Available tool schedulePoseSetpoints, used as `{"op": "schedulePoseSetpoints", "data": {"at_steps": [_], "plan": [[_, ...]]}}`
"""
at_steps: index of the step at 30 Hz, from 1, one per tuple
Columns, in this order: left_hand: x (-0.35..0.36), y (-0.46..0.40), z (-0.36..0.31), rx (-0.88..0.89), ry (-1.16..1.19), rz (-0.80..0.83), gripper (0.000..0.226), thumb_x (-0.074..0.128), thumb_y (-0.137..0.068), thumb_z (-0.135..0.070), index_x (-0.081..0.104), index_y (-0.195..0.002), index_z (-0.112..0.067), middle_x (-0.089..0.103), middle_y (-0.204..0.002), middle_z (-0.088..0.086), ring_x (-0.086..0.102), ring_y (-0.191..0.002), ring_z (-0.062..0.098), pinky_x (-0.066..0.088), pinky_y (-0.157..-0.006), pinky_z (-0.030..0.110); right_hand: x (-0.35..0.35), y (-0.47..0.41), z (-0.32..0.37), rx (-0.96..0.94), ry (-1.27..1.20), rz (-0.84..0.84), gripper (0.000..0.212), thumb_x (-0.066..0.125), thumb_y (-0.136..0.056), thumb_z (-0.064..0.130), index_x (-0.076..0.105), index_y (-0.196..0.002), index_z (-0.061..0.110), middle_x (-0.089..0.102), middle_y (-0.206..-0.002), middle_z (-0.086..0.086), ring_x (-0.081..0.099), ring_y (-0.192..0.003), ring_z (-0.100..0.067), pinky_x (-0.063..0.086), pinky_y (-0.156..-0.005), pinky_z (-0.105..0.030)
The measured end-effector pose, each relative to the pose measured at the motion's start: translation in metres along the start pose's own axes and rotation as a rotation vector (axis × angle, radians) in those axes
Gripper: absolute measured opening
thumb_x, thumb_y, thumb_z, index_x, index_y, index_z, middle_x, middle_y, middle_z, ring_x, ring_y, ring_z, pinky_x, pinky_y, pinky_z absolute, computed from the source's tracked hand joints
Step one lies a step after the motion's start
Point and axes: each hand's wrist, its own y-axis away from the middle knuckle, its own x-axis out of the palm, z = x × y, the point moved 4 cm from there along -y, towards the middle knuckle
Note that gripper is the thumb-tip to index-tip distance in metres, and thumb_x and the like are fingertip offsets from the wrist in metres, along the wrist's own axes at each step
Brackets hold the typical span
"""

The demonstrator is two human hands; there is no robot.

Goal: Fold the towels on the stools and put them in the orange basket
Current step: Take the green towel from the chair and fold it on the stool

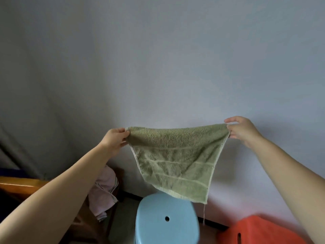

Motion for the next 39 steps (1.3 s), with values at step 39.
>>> {"op": "schedulePoseSetpoints", "data": {"at_steps": [39], "plan": [[0.033,-0.073,0.033,0.242,-1.076,-0.085,0.016,0.055,-0.088,-0.008,0.068,-0.093,0.0,0.061,-0.098,0.017,0.058,-0.089,0.032,0.038,-0.07,0.03,0.071,-0.064,-0.085,-0.073,0.233,0.0,0.012,0.047,-0.093,-0.003,0.048,-0.081,0.001,0.06,-0.09,-0.02,0.067,-0.072,-0.026,0.052,-0.051,-0.014]]}}
